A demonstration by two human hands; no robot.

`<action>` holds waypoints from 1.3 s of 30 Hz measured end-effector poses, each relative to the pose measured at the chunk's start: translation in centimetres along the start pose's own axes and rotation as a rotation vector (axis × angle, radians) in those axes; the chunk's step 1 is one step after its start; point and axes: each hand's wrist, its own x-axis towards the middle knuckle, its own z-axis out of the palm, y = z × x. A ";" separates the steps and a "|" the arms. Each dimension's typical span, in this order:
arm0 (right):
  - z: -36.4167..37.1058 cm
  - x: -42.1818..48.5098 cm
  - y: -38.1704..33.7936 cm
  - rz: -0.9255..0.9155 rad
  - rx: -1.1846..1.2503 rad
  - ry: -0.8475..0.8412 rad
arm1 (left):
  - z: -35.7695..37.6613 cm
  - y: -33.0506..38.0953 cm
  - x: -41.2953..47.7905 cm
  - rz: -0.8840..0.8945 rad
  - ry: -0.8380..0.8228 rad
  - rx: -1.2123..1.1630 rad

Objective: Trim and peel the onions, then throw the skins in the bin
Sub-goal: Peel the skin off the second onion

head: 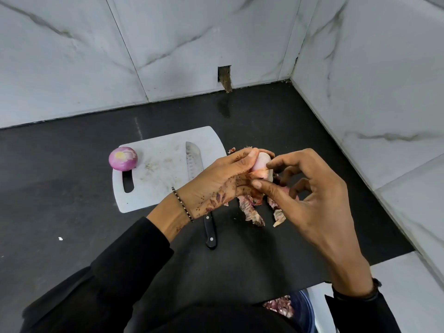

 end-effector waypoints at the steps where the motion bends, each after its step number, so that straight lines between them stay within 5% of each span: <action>1: 0.0 0.1 0.0 0.019 0.008 -0.008 | 0.0 0.0 0.0 -0.002 0.008 0.009; 39: 0.6 0.0 0.7 0.086 0.031 0.022 | -0.2 0.4 -0.2 0.037 0.051 0.036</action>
